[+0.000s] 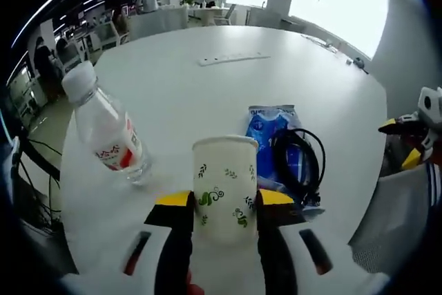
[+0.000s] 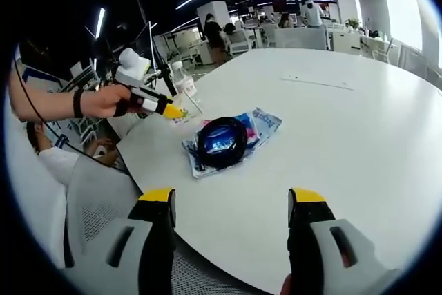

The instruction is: Arrange the tabletop items into an orderly group along one side of the table until the central work area is clear of visible clutter.

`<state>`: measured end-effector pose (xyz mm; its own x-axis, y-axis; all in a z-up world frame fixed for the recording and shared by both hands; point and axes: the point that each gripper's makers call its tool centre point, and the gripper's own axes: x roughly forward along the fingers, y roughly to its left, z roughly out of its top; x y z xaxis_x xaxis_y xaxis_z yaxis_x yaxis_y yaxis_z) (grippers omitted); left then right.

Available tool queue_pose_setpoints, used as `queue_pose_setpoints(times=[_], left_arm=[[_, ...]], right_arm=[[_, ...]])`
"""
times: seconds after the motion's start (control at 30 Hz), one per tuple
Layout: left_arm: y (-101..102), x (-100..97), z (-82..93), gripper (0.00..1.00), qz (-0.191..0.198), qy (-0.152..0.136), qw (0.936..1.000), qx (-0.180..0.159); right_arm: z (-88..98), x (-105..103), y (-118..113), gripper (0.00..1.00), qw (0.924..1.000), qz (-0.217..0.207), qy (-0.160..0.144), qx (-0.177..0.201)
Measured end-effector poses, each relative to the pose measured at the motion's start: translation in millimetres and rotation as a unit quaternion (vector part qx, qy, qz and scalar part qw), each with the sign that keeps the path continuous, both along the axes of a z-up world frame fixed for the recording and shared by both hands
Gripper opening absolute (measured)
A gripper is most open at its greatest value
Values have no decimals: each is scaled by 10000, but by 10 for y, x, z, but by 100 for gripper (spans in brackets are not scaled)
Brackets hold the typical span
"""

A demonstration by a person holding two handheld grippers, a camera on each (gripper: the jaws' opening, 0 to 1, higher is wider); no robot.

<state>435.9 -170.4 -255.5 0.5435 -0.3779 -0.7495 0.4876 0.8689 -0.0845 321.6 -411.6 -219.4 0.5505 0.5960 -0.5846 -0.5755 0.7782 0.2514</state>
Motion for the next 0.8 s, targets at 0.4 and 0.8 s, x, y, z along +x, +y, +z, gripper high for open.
queue_pose_setpoints(times=[0.4, 0.8], left_arm=[[-330, -293, 218, 35, -698, -379, 9967, 157], [-874, -639, 428, 35, -1696, -861, 9816, 153]], right_arm=[[97, 74, 199, 63, 9996, 244, -85, 150], [205, 81, 413, 55, 9979, 534, -167, 341]])
